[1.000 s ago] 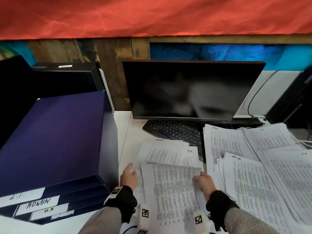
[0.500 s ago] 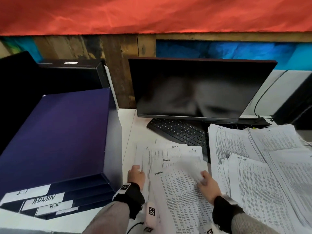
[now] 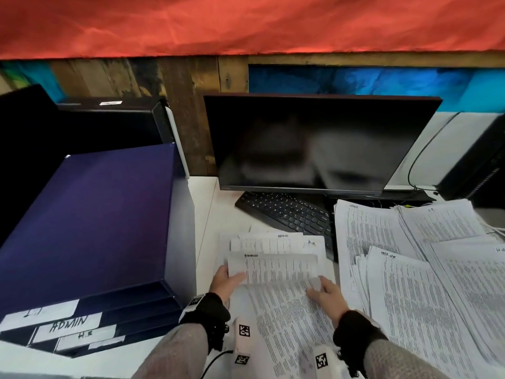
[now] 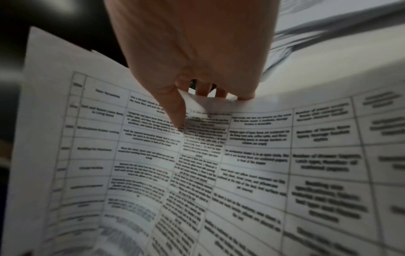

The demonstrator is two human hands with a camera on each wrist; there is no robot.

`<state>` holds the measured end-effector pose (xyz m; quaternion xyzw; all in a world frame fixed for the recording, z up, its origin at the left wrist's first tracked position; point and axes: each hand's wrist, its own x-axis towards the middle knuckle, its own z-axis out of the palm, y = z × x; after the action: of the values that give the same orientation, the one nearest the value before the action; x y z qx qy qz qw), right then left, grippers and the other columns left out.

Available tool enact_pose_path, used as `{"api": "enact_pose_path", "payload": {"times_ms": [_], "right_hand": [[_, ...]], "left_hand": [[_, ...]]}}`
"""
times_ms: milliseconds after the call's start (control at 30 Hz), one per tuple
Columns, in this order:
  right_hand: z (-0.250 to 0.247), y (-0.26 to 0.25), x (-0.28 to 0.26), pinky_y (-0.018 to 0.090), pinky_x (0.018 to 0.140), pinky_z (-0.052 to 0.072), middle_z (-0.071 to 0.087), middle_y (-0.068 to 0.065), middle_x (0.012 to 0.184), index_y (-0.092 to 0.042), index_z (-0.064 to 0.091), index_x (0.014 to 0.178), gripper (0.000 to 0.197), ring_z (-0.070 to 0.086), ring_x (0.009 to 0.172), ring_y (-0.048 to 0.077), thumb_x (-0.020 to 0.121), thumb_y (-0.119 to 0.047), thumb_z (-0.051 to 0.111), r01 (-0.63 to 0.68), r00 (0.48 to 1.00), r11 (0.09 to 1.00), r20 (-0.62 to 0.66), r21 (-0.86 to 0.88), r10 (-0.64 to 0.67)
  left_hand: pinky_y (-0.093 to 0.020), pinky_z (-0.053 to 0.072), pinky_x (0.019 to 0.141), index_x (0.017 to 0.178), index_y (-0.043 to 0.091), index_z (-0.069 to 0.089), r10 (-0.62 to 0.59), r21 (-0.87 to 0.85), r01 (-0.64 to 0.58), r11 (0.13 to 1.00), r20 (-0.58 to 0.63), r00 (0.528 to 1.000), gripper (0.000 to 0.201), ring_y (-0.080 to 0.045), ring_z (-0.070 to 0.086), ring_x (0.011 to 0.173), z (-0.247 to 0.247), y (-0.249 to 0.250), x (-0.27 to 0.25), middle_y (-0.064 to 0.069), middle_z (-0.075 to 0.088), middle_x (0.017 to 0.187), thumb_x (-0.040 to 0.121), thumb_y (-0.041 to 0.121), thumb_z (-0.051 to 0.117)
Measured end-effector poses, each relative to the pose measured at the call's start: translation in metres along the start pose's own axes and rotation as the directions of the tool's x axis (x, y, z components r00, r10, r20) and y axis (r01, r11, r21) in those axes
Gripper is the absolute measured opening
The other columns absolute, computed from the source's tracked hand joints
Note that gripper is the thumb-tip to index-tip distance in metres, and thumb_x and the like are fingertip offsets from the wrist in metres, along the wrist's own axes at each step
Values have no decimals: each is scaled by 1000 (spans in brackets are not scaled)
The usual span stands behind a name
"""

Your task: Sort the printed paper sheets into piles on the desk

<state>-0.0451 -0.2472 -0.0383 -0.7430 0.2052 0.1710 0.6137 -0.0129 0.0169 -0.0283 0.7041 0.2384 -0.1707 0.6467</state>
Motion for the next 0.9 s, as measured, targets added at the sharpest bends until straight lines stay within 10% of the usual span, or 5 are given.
{"api": "enact_pose_path", "payload": {"times_ms": [233, 433, 667, 800, 900], "right_hand": [[-1, -10, -4, 34, 68, 47, 58, 21, 111, -1, 45, 114, 41, 59, 91, 28, 79, 7, 63, -24, 995, 965, -86, 261, 48], [-9, 3, -2, 47, 101, 42, 43, 7, 132, -16, 29, 139, 98, 48, 121, 34, 58, -6, 84, -42, 999, 944, -13, 328, 49], [-9, 1, -13, 45, 82, 56, 73, 16, 98, -1, 66, 102, 30, 70, 88, 30, 74, 1, 74, 9, 1000, 994, 9, 106, -10], [-12, -3, -22, 35, 77, 55, 72, 14, 99, -3, 64, 104, 25, 69, 90, 28, 80, 3, 68, 23, 995, 991, 92, 131, -35], [-17, -2, -26, 31, 77, 50, 70, 14, 92, 0, 64, 94, 13, 64, 87, 27, 82, 6, 63, 73, 989, 993, 124, 97, -85]], "left_hand": [[-28, 45, 73, 95, 10, 62, 120, 68, -134, 989, 177, 977, 19, -22, 57, 88, -2, 3, -15, -7, 63, 91, 88, -5, 52], [-29, 36, 72, 69, 23, 58, 142, 27, -153, 988, 240, 960, 21, -20, 53, 81, -1, 10, -25, -2, 57, 77, 82, 8, 59], [-45, 46, 100, 119, 15, 58, 64, 41, -73, 997, 182, 981, 33, -23, 62, 106, 4, 10, -23, -6, 66, 115, 87, 23, 52], [-42, 36, 100, 119, 23, 51, 114, 410, -13, 912, -224, 968, 45, -28, 45, 116, -1, 12, -15, -7, 45, 128, 83, 49, 50], [-47, 32, 107, 142, 14, 32, 61, 484, 118, 867, -340, 938, 65, -36, 33, 130, -8, 8, -3, -16, 31, 143, 86, 31, 61]]}}
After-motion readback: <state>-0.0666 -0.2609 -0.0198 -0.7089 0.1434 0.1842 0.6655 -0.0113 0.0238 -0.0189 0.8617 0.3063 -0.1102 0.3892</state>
